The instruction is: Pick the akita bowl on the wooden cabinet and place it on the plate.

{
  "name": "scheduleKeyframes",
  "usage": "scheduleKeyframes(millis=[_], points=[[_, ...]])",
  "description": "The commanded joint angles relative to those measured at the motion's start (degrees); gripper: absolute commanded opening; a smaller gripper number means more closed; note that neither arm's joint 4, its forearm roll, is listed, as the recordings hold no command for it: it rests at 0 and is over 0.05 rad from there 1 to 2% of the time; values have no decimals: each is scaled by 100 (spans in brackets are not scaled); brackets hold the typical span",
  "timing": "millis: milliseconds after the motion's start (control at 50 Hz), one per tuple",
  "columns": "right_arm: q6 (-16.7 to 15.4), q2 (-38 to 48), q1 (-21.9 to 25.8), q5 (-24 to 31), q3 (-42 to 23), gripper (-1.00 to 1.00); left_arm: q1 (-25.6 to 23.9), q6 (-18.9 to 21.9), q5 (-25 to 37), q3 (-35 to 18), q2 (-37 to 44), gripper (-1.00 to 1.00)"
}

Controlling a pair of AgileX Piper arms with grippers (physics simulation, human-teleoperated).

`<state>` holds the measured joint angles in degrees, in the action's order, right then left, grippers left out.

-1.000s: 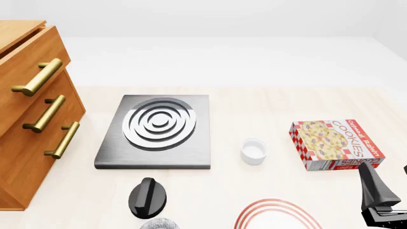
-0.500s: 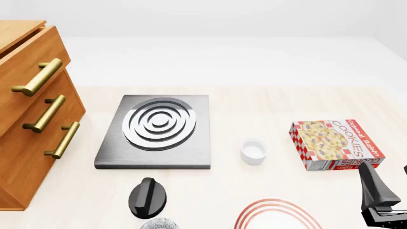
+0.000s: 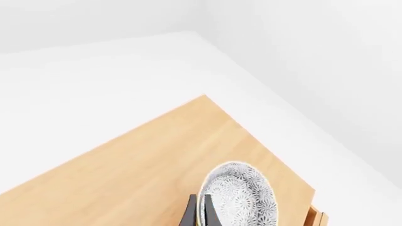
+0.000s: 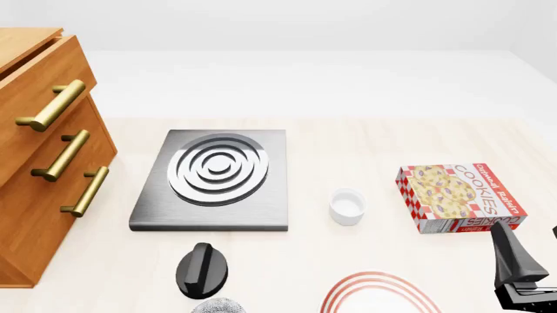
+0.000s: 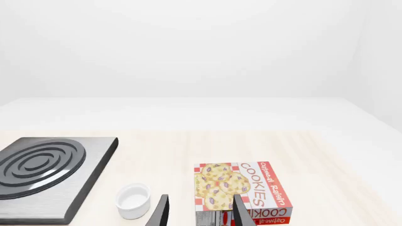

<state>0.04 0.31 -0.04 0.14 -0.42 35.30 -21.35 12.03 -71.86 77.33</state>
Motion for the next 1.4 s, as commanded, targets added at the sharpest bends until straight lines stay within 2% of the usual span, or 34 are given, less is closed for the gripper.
scheduleKeyframes(millis=[20,300,940,1400], points=[[0,0,0,0,0,100,-168,-68,48,114,119,-100],[0,1,1,0,0,100,-72,-121,106,34,36,-100],[2,0,0,0,0,100,-215,-1044,1007,-327,-751,-100],[0,0,0,0,0,100,-645,-1634,1372,-352,-1123,-100]])
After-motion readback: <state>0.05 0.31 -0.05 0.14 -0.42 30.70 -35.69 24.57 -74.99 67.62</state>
